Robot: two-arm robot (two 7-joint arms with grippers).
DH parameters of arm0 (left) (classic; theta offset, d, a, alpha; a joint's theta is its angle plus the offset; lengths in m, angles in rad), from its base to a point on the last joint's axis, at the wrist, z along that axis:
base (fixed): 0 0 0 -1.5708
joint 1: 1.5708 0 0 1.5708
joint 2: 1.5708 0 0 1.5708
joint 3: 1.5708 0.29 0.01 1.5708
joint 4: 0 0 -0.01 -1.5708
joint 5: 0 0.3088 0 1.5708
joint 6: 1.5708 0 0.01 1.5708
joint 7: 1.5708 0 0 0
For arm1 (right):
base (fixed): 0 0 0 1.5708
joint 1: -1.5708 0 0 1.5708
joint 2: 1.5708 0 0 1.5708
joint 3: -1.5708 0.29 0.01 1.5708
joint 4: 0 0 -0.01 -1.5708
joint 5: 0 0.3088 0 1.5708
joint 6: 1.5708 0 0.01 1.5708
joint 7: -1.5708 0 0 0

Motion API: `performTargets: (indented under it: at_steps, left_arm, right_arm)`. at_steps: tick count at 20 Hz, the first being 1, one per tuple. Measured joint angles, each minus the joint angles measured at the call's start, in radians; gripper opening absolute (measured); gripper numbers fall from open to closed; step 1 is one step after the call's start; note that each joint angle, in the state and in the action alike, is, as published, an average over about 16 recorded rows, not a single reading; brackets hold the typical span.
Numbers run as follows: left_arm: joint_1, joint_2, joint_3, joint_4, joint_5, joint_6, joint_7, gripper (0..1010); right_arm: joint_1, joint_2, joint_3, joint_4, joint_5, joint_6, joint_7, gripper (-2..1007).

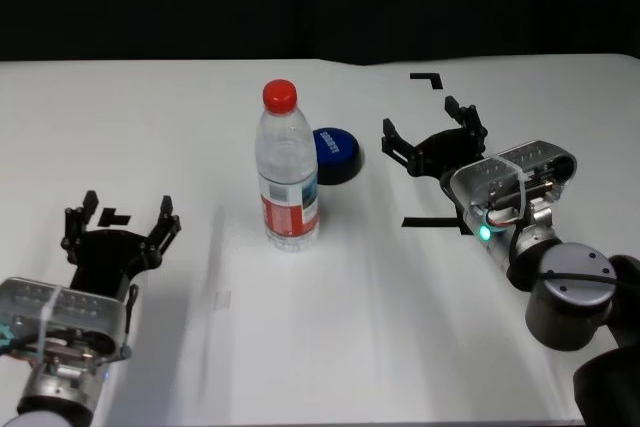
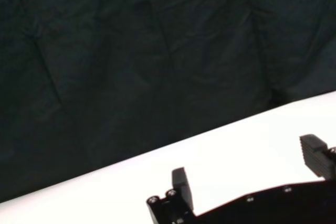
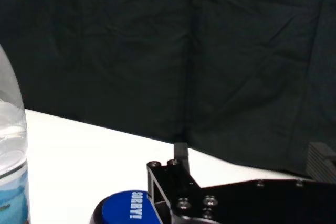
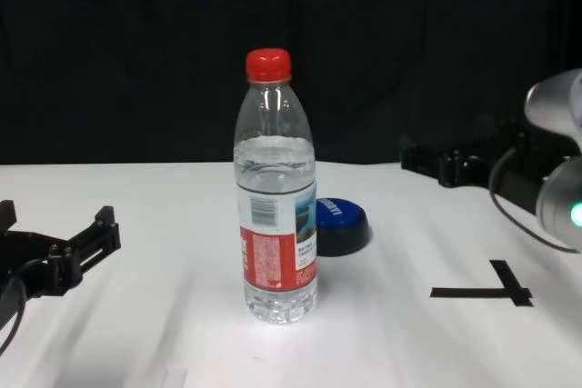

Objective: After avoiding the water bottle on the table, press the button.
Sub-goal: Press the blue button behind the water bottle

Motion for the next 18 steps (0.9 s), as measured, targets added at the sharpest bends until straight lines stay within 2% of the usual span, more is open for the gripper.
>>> performTargets:
  at_steps: [8, 18]
  left_arm:
    - [0.0, 0.0, 0.0, 0.0, 0.0, 0.0, 0.0, 1003]
    - [0.0, 0.0, 0.0, 0.0, 0.0, 0.0, 0.0, 1003]
  right_arm:
    - [0.053, 0.004, -0.006, 0.063, 0.003, -0.011, 0.02, 1003]
    - [0.109, -0.001, -0.02, 0.141, 0.003, -0.027, 0.028, 1003]
